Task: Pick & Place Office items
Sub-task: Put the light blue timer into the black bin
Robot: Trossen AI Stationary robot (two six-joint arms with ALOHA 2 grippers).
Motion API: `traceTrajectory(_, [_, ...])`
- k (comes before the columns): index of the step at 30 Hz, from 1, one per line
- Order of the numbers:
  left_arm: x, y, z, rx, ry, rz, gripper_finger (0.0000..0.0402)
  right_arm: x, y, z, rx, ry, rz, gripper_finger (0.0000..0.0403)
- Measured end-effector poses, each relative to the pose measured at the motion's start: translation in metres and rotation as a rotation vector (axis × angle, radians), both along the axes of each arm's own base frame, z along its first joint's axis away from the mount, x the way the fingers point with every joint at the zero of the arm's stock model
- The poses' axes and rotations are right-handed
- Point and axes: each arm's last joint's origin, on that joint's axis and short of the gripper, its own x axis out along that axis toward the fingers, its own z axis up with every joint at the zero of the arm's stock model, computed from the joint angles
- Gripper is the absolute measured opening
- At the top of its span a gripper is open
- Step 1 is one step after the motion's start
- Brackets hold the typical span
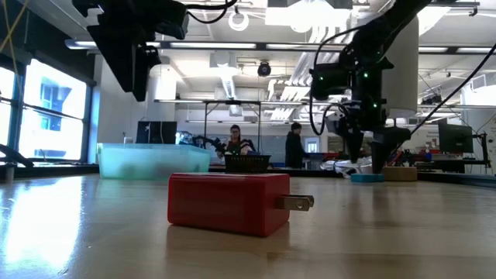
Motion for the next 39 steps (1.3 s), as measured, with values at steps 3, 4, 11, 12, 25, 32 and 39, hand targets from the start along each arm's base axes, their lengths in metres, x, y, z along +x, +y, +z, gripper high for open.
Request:
traceTrajectory(3, [0.000,0.000,0.000,0.000,0.000,0.000,0.0249,-0.005,-0.003,-0.006,-0.007,0.007,0.011,0.0339])
traceTrajectory(4, [0.000,0.000,0.000,0.000,0.000,0.000,0.0249,-0.006,-0.005,-0.008,-0.009,0.004,0.014,0.0336])
traceTrajectory(11, [0.000,0.000,0.000,0.000,0.000,0.001,0.0249,-0.017,-0.012,-0.022,0.025,-0.027,0.052,0.0295])
traceTrajectory(12, [0.000,0.000,0.000,0.000,0.000,0.001,0.0249,-0.018,-0.013,-0.023,0.029,-0.037,0.058,0.0289])
traceTrajectory(25, [0.003,0.000,0.001,-0.004,-0.030,0.000,0.0249,-0.030,-0.029,-0.025,0.138,-0.128,-0.012,0.0214])
traceTrajectory(32, [0.003,0.000,0.001,-0.004,-0.029,0.000,0.0249,-0.031,-0.027,-0.025,0.175,-0.149,-0.113,0.0145])
traceTrajectory(39, [0.003,0.000,0.001,-0.013,-0.033,0.027,0.0249,-0.031,-0.027,-0.025,0.185,-0.201,-0.325,0.0139])
